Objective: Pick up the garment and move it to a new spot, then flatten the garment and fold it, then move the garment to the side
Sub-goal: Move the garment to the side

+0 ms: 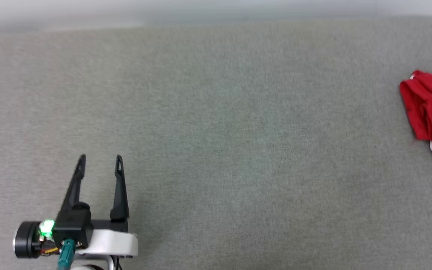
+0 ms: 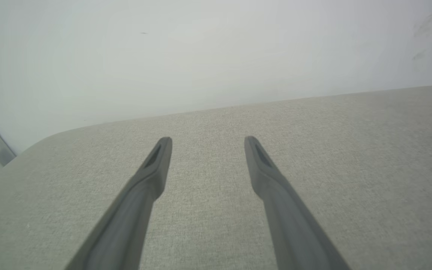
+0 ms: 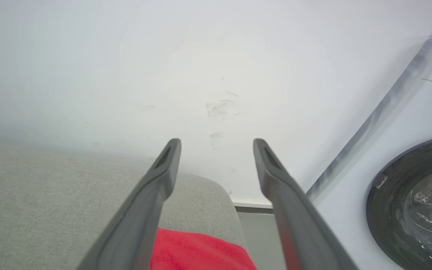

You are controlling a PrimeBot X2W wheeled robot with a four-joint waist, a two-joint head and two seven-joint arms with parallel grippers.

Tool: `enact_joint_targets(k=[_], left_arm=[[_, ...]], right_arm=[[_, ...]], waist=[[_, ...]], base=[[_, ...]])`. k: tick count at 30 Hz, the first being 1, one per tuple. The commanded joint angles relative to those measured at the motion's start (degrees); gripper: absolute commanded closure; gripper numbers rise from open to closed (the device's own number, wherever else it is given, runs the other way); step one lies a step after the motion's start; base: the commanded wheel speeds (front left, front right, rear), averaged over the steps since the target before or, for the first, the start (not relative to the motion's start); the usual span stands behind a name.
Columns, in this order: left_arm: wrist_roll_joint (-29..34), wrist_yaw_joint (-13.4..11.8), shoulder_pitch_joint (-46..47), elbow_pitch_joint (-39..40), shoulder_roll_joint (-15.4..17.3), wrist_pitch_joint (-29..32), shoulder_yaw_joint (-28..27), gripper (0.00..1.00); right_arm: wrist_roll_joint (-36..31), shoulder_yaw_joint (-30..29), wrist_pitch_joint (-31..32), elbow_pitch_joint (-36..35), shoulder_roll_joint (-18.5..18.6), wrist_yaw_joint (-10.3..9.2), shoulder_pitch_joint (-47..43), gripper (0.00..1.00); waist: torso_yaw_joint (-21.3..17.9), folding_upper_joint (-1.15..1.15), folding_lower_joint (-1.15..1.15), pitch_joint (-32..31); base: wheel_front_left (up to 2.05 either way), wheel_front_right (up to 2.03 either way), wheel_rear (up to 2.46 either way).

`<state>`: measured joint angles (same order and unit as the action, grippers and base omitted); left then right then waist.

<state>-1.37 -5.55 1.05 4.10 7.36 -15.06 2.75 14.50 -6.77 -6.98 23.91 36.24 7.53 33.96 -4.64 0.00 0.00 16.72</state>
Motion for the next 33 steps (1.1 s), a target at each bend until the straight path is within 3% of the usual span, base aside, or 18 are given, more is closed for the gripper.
enact_joint_targets(k=[1,6,7,10,20,33], left_arm=[[-0.4,0.1,-1.0,-0.2,-0.2,-0.1,0.1,0.00],[-0.8,0.3,-3.3,-1.2,-0.9,-0.1,-0.2,0.00],[-0.9,0.5,-4.5,-1.8,-1.0,-0.1,-0.6,0.00],[-1.1,0.8,-5.2,-2.6,-1.2,-0.1,-0.9,0.00],[-1.3,1.9,-8.1,-5.1,-1.9,-0.1,-1.2,0.00],[-1.5,3.6,-10.1,-6.2,-2.5,-0.1,-1.1,0.00]], right_arm=[[-0.2,0.0,-0.7,-1.1,-1.2,-0.09,-1.0,0.00],[-2.2,1.8,-4.1,-8.5,-8.0,-0.09,-6.0,0.00],[-3.7,3.2,-5.2,-12.8,-12.7,-0.09,-9.8,0.00],[-5.6,4.0,-5.7,-16.6,-17.7,-0.09,-14.1,0.00],[-7.0,3.7,-5.7,-22.9,-29.4,-0.09,-33.3,0.00],[-6.4,2.8,-7.0,-22.4,-32.5,-0.08,-42.8,0.00]], waist=[[2.1,0.00,0.00,-3.8],[3.5,0.00,0.00,-7.9],[4.3,0.00,0.00,-9.9],[5.0,0.00,0.00,-11.7],[7.2,0.00,0.00,-16.9],[7.1,0.00,0.00,-19.4]], base=[[0.00,0.00,0.00],[0.00,0.00,0.00],[0.00,0.00,0.00],[0.00,0.00,0.00],[0.00,0.00,0.00],[0.00,0.00,0.00]])
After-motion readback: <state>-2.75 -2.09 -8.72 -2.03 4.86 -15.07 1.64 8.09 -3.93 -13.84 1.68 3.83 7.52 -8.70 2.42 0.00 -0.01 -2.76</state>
